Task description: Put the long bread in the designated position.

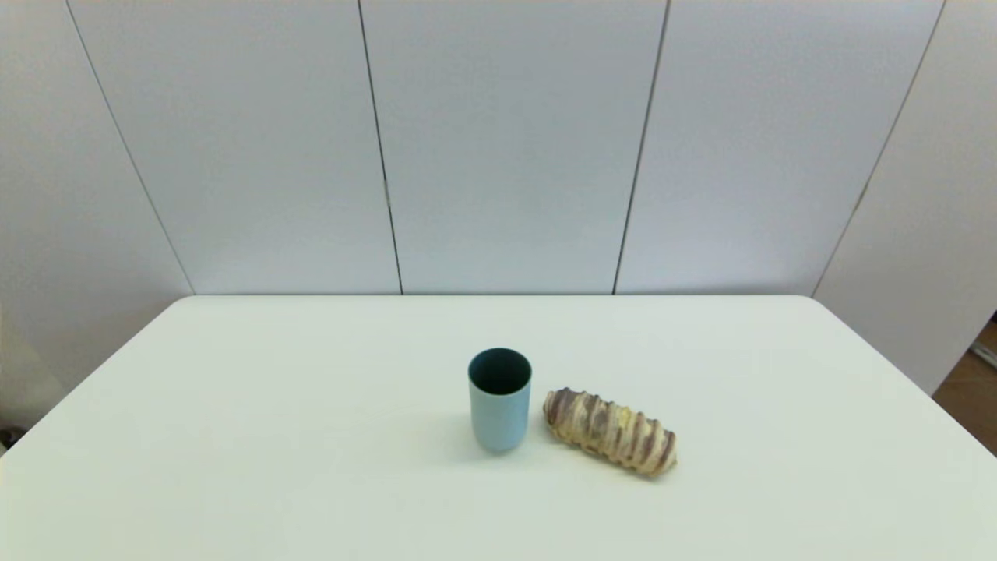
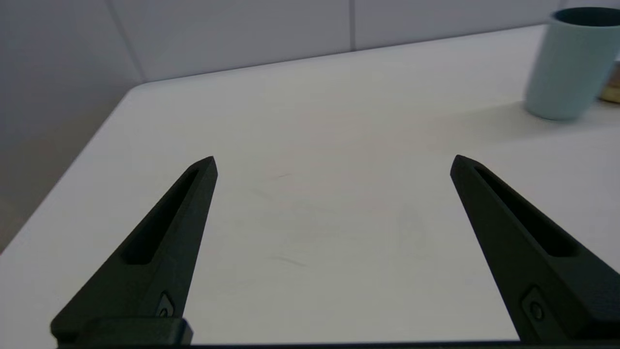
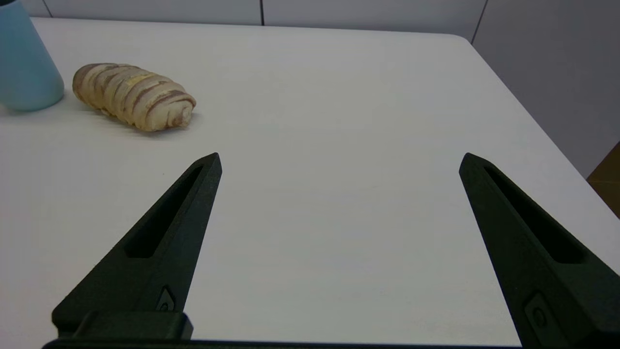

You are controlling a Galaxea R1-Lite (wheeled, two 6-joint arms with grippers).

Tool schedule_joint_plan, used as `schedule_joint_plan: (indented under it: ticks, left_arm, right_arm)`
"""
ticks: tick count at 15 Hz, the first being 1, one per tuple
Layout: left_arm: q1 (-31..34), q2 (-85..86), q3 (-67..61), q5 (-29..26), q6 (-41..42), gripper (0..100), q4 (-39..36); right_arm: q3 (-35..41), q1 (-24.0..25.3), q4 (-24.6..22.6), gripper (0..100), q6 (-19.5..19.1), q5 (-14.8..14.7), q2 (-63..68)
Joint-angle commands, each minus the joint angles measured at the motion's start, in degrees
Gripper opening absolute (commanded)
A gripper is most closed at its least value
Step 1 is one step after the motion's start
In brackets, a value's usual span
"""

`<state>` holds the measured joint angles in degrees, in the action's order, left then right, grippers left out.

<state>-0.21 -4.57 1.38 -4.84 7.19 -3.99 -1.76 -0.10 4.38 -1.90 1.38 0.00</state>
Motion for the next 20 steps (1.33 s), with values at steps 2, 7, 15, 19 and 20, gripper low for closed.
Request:
schedule_joint_plan:
  ticks: [2, 7, 15, 19, 20]
  left_arm:
    - [0.12, 4.57, -1.38, 2.38, -0.42, 100, 3.72]
    - [0.12, 4.57, -1.38, 2.29, -3.06, 100, 3.90]
    - [0.12, 4.57, -1.38, 4.22, -6.93, 100, 3.90]
    - [0.12, 4.57, -1.38, 5.98, -9.92, 100, 3.72]
    - [0.12, 4.57, -1.38, 5.98, -9.92, 100, 3.72]
  right_arm:
    - [0.00, 0.01, 0.02, 100, -0.12, 0.03, 0.09]
    - [0.00, 0.01, 0.02, 100, -0.12, 0.03, 0.09]
    - [0.00, 0.01, 0.02, 100, -0.03, 0.03, 0.09]
    - [0.00, 0.01, 0.02, 100, -0.12, 0.03, 0.09]
    - [0.00, 0.01, 0.02, 100, -0.12, 0.03, 0.09]
